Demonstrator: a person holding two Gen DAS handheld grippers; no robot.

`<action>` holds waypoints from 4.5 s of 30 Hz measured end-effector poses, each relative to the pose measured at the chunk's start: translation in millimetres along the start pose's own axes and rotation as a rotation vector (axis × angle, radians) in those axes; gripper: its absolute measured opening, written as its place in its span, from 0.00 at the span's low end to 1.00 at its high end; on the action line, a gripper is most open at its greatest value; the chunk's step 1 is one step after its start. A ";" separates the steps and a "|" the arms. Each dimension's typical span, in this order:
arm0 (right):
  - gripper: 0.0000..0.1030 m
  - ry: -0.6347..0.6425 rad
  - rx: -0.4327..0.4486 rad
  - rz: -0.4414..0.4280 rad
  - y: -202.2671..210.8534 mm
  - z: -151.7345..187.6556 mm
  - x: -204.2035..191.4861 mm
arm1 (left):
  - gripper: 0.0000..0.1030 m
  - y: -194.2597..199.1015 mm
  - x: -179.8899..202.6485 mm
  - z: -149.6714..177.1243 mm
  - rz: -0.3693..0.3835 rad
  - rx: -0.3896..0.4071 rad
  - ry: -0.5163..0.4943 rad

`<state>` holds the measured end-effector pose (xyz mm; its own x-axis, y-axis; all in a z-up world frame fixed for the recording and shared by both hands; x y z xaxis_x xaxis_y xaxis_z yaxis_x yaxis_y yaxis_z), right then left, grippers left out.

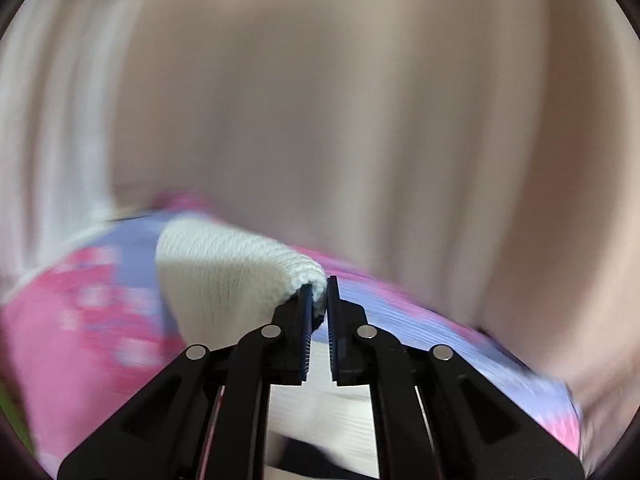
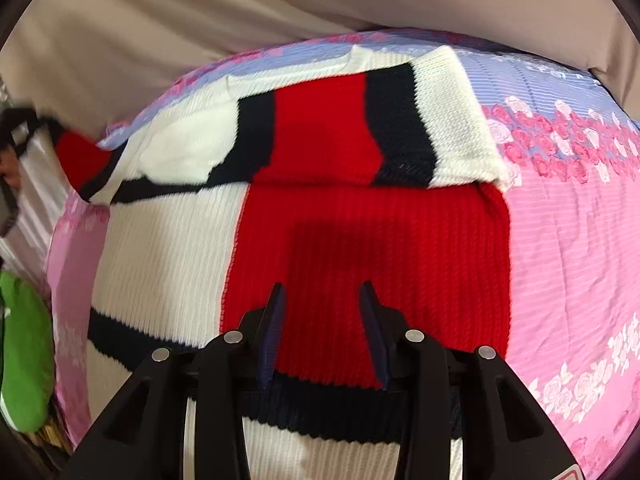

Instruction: Fold small clothes

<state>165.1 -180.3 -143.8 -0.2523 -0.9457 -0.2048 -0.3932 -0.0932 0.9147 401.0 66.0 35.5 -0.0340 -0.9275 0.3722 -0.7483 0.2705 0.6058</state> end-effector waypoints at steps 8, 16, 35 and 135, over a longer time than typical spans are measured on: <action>0.42 -0.102 0.057 0.033 13.4 -14.0 48.8 | 0.33 -61.1 135.5 213.5 0.178 -0.426 -0.040; 0.47 -0.111 0.086 -0.038 10.3 -47.8 61.7 | 0.54 -42.8 6.6 186.0 0.053 -0.302 0.369; 0.06 0.028 0.187 -0.029 -44.9 -194.6 -44.7 | 0.20 -73.6 -90.9 172.8 -0.115 -0.338 0.558; 0.25 -0.202 -0.220 -0.100 107.1 259.1 211.7 | 0.60 222.3 -70.6 437.5 0.022 -0.783 0.352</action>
<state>-159.5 -309.9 -179.4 -0.4015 -0.8492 -0.3430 -0.2300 -0.2690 0.9353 -52.8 78.8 -163.8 0.2613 -0.8213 0.5072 -0.0729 0.5072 0.8587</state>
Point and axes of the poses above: each gripper's, at about its wrist camera, not at the fingertips, and y roughly against the way its jaws point, x to its right, z to its underside, the point moved 8 cm from there along -y, roughly the way its jaws point, and after that the axes turned 4 degrees about -x, right-handed, at the moved point
